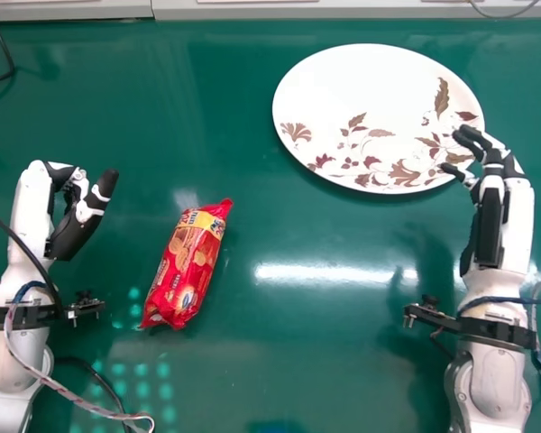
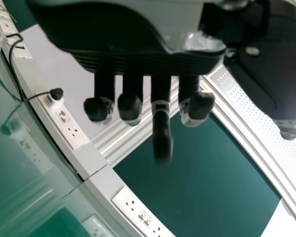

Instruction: Pick up biscuit and place it in the plate

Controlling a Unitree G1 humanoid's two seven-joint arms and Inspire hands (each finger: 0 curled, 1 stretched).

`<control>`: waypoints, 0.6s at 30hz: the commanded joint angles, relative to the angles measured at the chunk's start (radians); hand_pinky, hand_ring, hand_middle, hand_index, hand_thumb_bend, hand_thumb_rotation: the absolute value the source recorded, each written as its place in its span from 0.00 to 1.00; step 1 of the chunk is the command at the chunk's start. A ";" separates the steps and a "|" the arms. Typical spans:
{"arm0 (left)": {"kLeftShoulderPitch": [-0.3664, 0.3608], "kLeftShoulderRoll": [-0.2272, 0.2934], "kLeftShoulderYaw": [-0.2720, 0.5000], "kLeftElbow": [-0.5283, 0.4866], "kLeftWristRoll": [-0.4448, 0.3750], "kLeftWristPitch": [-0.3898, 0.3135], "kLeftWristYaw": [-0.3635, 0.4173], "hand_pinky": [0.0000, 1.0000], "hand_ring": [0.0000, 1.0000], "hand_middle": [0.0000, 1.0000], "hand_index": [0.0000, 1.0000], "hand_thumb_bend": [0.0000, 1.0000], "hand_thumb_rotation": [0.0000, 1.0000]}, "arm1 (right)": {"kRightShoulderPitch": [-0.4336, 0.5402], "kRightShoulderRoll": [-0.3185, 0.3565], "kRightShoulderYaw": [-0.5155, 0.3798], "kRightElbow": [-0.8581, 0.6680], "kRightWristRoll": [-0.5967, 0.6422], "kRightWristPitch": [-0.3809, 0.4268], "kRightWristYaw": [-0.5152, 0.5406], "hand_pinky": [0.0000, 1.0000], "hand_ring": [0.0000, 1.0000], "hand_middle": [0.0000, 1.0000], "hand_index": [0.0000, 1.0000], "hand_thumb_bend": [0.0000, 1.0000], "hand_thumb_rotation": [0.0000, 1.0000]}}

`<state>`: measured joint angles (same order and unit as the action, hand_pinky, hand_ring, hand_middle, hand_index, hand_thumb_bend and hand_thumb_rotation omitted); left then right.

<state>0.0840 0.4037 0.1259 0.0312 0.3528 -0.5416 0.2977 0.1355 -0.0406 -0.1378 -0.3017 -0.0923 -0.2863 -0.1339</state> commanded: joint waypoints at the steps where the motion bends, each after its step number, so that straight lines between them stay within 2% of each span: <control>1: 0.158 -0.036 -0.059 0.001 0.042 0.029 -0.052 0.00 0.00 0.00 0.00 1.00 0.83 | 0.026 0.001 -0.011 -0.020 -0.005 -0.005 -0.003 0.70 0.76 0.78 0.77 0.30 0.11; 6: 0.243 -0.058 -0.050 -0.064 0.029 0.017 -0.043 0.00 0.00 0.00 0.00 1.00 0.84 | 0.036 0.002 -0.011 -0.024 0.013 0.000 0.007 0.71 0.77 0.79 0.78 0.30 0.05; 9: 0.284 -0.081 -0.053 -0.129 0.023 0.057 -0.058 0.00 0.00 0.00 0.00 1.00 0.72 | 0.035 0.003 -0.010 -0.018 0.021 -0.005 0.012 0.72 0.78 0.80 0.78 0.30 0.05; 10: 0.294 -0.092 -0.057 -0.152 0.032 0.074 -0.057 0.00 0.00 0.00 0.00 1.00 0.72 | 0.035 0.003 -0.010 -0.018 0.019 -0.004 0.012 0.72 0.78 0.80 0.78 0.30 0.06; 13: 0.301 -0.120 -0.074 -0.163 0.054 0.080 -0.040 0.00 0.00 0.00 0.00 1.00 0.74 | 0.040 0.004 -0.008 -0.029 0.007 0.009 0.010 0.73 0.78 0.80 0.78 0.30 0.10; 15: 0.300 -0.135 -0.085 -0.160 0.062 0.080 -0.036 0.00 0.00 0.00 0.00 1.00 0.73 | 0.041 0.002 -0.009 -0.030 0.008 0.011 0.012 0.73 0.78 0.80 0.79 0.29 0.07; 18: 0.311 -0.157 -0.102 -0.194 0.054 0.119 -0.057 0.00 0.00 0.00 0.00 1.00 0.73 | 0.043 0.000 -0.011 -0.033 0.013 0.013 0.017 0.73 0.78 0.80 0.79 0.30 0.05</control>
<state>0.3049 0.2763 0.0979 -0.1943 0.3665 -0.4511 0.2980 0.1651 -0.0406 -0.1435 -0.3235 -0.0863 -0.2798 -0.1214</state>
